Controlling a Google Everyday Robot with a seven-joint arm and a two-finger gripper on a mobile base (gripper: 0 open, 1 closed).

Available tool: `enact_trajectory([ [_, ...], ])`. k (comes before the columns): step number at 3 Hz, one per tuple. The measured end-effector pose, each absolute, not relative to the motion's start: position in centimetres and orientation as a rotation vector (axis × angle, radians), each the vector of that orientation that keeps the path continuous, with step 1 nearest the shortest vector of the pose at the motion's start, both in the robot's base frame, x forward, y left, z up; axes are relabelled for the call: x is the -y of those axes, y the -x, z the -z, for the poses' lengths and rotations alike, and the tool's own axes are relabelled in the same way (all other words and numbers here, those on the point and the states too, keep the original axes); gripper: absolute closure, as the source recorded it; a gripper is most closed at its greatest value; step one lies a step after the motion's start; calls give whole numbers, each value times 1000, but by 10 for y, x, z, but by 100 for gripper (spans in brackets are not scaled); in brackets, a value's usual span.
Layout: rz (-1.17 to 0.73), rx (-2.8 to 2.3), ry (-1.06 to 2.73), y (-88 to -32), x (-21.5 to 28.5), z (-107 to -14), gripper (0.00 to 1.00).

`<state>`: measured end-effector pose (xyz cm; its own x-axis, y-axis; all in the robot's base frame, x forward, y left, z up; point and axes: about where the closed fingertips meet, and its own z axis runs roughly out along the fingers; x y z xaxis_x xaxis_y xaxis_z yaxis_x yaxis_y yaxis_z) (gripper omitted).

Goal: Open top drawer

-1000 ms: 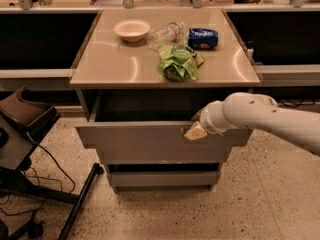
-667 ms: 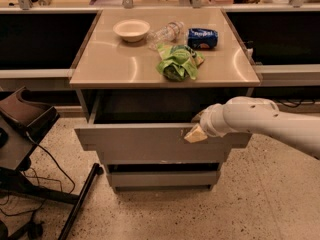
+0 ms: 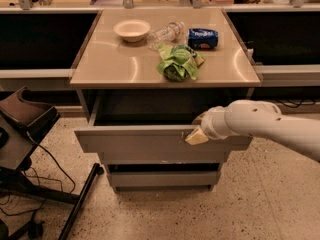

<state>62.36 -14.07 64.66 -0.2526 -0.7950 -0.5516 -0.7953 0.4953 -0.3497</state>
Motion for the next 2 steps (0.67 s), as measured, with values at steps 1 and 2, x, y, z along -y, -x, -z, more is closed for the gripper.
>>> enact_trajectory([
  [1, 0, -2051, 1302, -623, 140, -651, 100],
  [2, 2, -2049, 1302, -616, 141, -648, 100],
])
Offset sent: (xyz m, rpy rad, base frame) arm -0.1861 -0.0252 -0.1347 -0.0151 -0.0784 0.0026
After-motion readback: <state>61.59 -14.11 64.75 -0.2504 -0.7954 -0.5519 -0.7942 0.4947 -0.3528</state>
